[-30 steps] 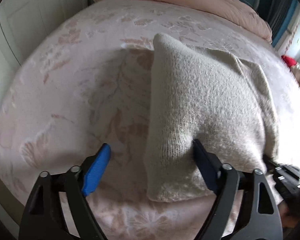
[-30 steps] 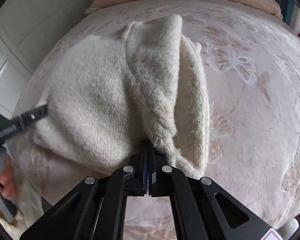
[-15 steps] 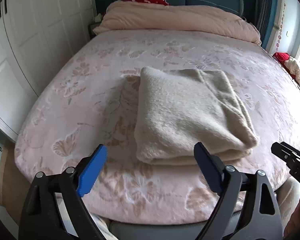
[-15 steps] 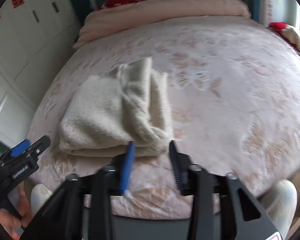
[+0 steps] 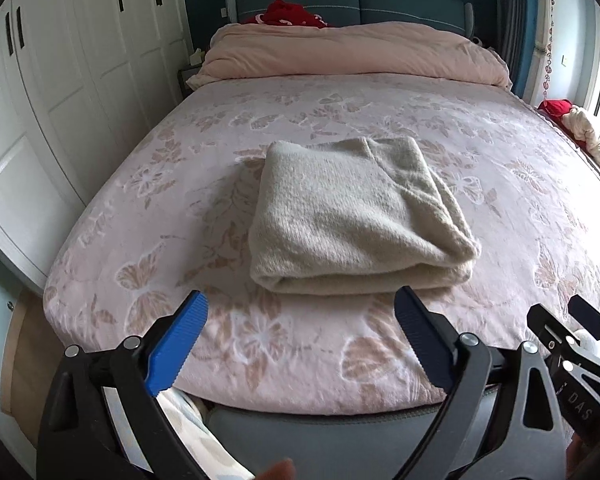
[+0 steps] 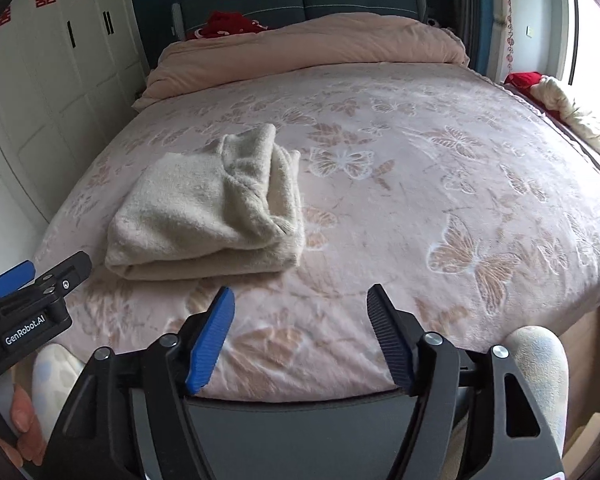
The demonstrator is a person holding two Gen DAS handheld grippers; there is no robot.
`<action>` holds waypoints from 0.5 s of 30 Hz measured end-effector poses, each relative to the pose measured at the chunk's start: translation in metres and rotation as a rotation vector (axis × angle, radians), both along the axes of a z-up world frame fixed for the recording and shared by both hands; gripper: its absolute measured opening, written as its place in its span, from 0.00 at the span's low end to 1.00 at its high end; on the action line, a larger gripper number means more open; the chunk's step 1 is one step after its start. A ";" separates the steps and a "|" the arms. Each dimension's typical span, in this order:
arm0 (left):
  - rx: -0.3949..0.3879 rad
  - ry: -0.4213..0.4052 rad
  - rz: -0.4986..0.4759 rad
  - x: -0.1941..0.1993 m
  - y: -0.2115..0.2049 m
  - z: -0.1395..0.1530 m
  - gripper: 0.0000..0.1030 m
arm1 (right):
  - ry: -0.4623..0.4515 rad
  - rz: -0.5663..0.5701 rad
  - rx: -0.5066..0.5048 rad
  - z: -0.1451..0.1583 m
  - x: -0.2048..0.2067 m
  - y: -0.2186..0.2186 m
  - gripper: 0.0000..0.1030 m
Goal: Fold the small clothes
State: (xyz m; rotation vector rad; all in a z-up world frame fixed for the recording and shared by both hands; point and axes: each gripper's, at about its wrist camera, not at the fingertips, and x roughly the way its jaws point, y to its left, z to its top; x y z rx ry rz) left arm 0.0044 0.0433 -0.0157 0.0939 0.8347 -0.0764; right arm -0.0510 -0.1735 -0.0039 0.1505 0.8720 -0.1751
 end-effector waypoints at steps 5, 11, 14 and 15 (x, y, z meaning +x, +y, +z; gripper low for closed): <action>-0.020 0.008 0.006 -0.012 -0.008 -0.008 0.89 | -0.004 0.004 -0.042 -0.004 -0.010 0.005 0.66; 0.013 -0.010 -0.008 -0.021 -0.020 -0.011 0.89 | -0.022 0.004 -0.076 -0.001 -0.011 0.015 0.67; 0.020 -0.015 -0.015 -0.022 -0.024 -0.012 0.89 | -0.016 0.011 -0.084 -0.001 -0.011 0.017 0.68; 0.020 -0.014 -0.017 -0.022 -0.024 -0.012 0.90 | -0.016 0.012 -0.084 -0.001 -0.011 0.018 0.68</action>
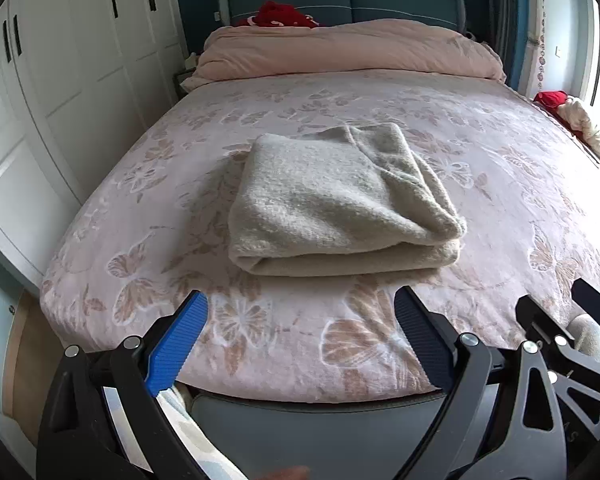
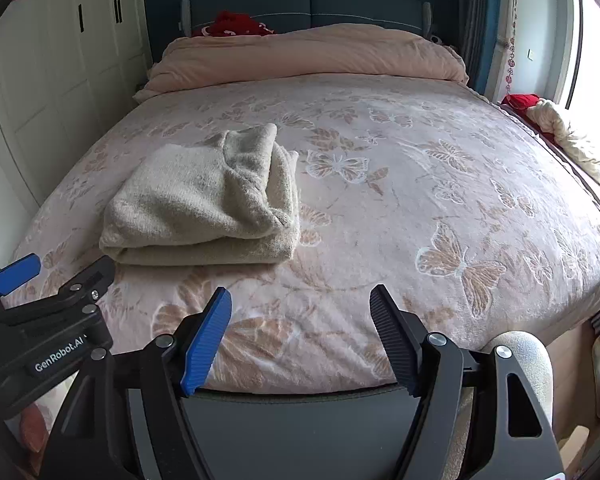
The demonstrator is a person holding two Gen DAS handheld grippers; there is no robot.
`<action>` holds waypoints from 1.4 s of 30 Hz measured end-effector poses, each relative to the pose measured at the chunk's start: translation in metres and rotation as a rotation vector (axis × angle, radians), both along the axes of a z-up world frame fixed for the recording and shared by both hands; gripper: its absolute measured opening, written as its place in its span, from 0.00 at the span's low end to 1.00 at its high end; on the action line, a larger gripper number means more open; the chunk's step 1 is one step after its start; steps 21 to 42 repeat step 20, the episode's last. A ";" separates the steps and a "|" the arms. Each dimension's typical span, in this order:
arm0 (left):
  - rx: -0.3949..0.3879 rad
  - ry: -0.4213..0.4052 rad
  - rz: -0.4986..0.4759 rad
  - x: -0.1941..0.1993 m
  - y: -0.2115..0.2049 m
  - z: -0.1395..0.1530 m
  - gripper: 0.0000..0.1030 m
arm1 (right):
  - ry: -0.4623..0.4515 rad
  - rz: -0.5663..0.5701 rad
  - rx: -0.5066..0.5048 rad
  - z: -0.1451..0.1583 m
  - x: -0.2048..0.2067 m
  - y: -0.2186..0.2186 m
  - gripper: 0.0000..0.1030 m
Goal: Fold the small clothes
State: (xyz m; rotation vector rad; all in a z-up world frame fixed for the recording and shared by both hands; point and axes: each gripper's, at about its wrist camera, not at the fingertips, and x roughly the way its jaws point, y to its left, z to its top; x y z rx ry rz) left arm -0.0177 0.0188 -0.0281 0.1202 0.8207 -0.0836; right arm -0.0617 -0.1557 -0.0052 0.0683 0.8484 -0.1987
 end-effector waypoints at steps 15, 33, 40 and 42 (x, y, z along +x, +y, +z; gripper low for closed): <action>-0.009 -0.026 0.012 -0.004 0.000 -0.001 0.94 | -0.002 0.002 -0.008 0.001 0.000 0.004 0.68; -0.010 -0.027 0.003 -0.004 -0.002 0.001 0.91 | -0.006 -0.002 -0.009 0.001 -0.001 0.004 0.68; -0.010 -0.027 0.003 -0.004 -0.002 0.001 0.91 | -0.006 -0.002 -0.009 0.001 -0.001 0.004 0.68; -0.010 -0.027 0.003 -0.004 -0.002 0.001 0.91 | -0.006 -0.002 -0.009 0.001 -0.001 0.004 0.68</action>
